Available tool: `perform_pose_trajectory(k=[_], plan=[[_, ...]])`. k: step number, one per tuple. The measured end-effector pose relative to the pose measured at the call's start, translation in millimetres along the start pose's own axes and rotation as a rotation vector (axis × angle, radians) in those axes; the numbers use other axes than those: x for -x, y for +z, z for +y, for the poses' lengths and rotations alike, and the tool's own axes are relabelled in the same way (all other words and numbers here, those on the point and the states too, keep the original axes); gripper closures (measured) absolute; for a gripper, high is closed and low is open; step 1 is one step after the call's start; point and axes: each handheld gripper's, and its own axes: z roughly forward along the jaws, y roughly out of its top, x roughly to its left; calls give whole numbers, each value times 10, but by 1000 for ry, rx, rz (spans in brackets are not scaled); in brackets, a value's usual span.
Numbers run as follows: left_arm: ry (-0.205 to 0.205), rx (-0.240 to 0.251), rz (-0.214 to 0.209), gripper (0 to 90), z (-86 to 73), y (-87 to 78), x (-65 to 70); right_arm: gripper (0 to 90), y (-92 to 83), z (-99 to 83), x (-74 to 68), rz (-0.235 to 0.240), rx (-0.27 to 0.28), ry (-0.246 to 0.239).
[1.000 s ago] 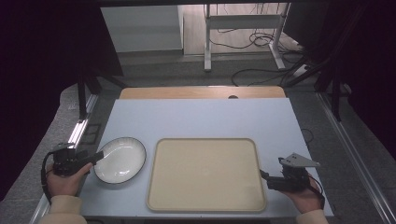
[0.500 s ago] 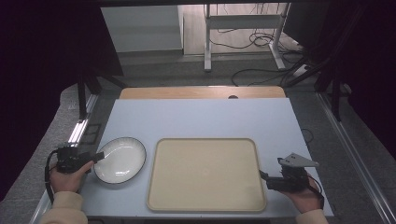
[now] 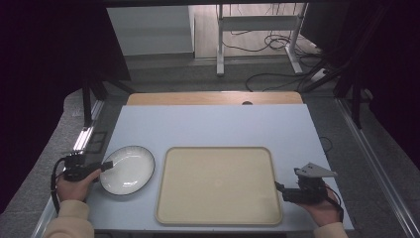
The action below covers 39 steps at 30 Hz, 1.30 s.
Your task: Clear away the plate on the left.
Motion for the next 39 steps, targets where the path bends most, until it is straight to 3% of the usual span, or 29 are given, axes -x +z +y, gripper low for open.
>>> perform_pose_trajectory(k=[7,11,18,25,32,39], plan=[[-8,-23,-49,438,1,25,29,162,0,-4,2,0,-3,0],[-1,-42,-57,460,-4,56,34,162,3,-4,1,0,-4,0],[-27,-42,-78,486,-20,74,14,162,13,-3,0,-3,-7,-2],[-14,-67,-60,536,-32,108,9,162,20,-5,-3,-6,-14,-7],[-27,-68,-28,624,-27,112,10,162,29,-2,-3,-9,-16,-9],[-43,-67,-45,704,-20,87,-34,162,42,1,-6,-12,-21,-12]])
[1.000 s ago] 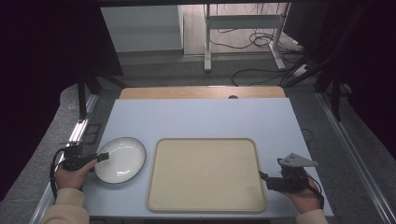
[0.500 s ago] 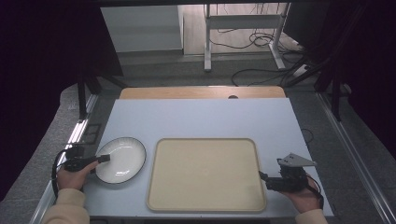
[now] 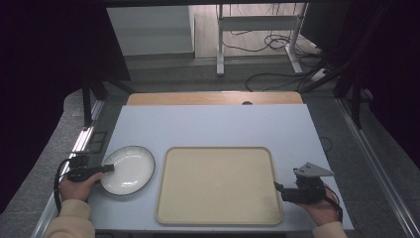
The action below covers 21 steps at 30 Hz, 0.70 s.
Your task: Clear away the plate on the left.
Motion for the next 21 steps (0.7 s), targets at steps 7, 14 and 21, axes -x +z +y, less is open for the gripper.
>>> perform_pose_trajectory(k=[7,14,21], plan=[[2,29,-15,769,13,-82,16,162,-8,0,9,-4,2,3],[-18,85,-54,824,35,-183,50,163,-23,0,22,-14,12,8],[-1,103,-45,838,52,-214,103,162,-22,3,24,-17,12,7]])
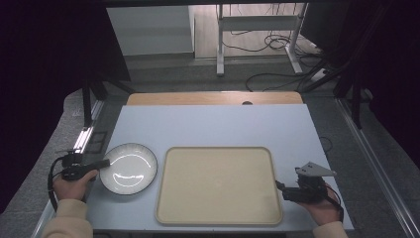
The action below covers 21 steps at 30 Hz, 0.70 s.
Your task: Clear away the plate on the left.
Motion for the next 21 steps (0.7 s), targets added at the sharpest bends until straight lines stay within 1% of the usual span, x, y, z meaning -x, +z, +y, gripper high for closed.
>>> perform_pose_trajectory(k=[3,7,8,9,18,20,21], plan=[[13,13,10,841,20,-18,53,162,-3,-1,3,-1,0,1],[15,24,9,843,31,-26,81,162,-6,-2,6,-4,0,1],[21,22,13,843,36,-29,91,162,-7,-3,8,-5,0,1],[38,21,26,843,48,-38,127,162,-10,-6,11,-6,0,1],[81,39,35,845,107,-51,233,162,-56,-40,28,-18,1,9],[104,44,45,845,121,-51,268,162,-66,-42,28,-14,4,16],[113,47,40,844,131,-56,282,162,-80,-41,26,-10,10,22]])
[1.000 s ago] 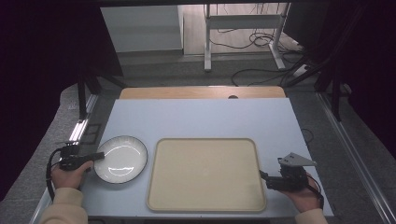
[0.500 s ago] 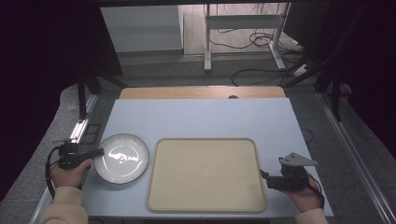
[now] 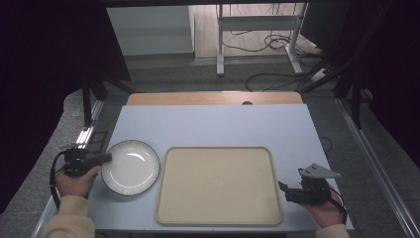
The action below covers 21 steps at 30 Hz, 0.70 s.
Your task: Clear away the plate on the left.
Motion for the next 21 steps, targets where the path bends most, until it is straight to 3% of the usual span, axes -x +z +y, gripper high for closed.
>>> perform_pose_trajectory(k=[2,11,17,21], plan=[[18,6,0,841,22,-3,35,162,-28,8,-14,5,17,7],[30,38,-15,832,43,-50,47,162,-45,-15,7,-4,14,9],[19,55,-26,828,46,-89,11,163,-42,-18,-5,-6,12,8],[0,80,-62,825,49,-123,-9,162,-43,-19,-6,-8,11,7]])
